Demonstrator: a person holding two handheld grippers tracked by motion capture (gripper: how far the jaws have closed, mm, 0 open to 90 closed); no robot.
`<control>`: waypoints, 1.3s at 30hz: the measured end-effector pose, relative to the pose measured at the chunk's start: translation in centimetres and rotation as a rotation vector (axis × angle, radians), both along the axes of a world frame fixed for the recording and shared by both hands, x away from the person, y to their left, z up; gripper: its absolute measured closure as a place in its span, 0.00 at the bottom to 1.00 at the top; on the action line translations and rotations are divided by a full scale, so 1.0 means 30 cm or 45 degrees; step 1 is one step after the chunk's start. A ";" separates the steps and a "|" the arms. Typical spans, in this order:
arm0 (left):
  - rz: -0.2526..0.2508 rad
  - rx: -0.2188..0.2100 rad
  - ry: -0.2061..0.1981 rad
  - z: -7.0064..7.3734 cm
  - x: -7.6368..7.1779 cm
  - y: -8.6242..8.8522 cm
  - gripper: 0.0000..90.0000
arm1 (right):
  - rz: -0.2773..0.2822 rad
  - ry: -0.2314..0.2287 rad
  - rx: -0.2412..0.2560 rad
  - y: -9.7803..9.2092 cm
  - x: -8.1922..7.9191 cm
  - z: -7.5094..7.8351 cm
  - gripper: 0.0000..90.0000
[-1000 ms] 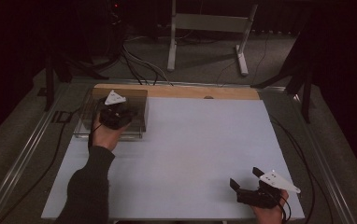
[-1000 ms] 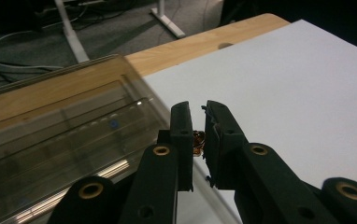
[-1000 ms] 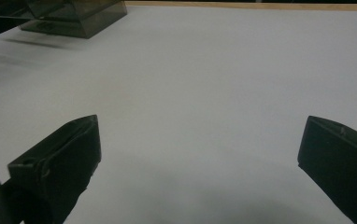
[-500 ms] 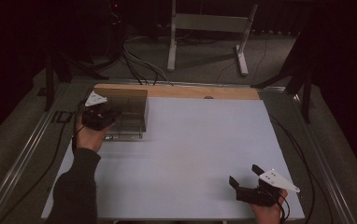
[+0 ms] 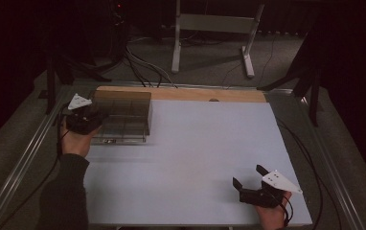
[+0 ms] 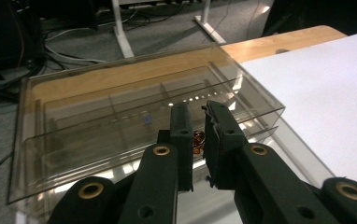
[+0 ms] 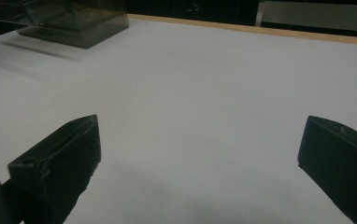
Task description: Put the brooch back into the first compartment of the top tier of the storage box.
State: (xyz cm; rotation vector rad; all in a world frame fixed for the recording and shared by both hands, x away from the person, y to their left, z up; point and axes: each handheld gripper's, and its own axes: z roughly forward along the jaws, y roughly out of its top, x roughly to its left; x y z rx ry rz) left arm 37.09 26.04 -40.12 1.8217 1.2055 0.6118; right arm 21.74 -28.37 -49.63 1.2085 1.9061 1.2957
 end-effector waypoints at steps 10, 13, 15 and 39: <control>0.062 0.034 0.045 -0.040 -0.017 0.045 0.92 | 0.000 -0.002 -0.006 0.000 0.000 -0.001 0.00; 0.078 0.033 0.057 -0.056 -0.022 0.056 0.92 | -0.002 0.001 -0.007 0.002 0.000 -0.003 0.00; 0.089 0.034 0.070 -0.070 -0.025 0.064 0.92 | -0.001 0.000 -0.009 0.004 -0.001 -0.002 0.00; 0.195 0.063 0.142 -0.144 -0.048 0.141 0.74 | 0.007 0.006 -0.017 0.012 -0.003 -0.004 0.00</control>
